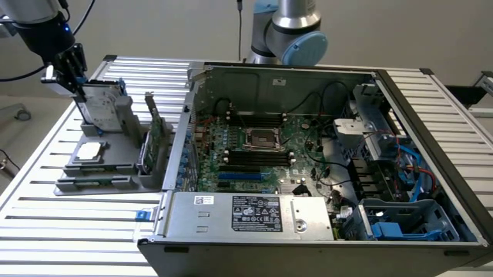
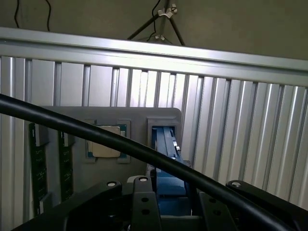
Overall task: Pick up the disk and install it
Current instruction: 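Pick up the disk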
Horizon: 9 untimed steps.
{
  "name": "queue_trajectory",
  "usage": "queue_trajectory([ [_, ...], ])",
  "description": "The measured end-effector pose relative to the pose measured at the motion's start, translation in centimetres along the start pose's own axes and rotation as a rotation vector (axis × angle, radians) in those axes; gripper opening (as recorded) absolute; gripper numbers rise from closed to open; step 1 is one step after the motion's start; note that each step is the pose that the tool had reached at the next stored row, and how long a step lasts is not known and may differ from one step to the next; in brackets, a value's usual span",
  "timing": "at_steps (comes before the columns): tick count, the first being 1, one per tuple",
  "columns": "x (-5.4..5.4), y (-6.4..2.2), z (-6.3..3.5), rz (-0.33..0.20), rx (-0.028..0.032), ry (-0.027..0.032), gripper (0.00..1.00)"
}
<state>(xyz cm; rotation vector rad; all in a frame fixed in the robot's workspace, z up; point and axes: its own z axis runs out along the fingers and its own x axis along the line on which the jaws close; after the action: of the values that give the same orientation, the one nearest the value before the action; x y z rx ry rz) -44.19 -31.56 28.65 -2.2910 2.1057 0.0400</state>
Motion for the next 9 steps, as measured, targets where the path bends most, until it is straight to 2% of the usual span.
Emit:
queue_trajectory([
  [4, 0.00, 0.00, 0.02, 0.000, 0.0002, -0.0001, 0.33],
  [6, 0.00, 0.00, 0.02, 0.000, 0.0002, -0.0001, 0.41],
  [8, 0.00, 0.00, 0.02, 0.000, 0.0002, -0.0001, 0.41],
  [9, 0.00, 0.00, 0.02, 0.000, 0.0001, -0.0001, 0.47],
])
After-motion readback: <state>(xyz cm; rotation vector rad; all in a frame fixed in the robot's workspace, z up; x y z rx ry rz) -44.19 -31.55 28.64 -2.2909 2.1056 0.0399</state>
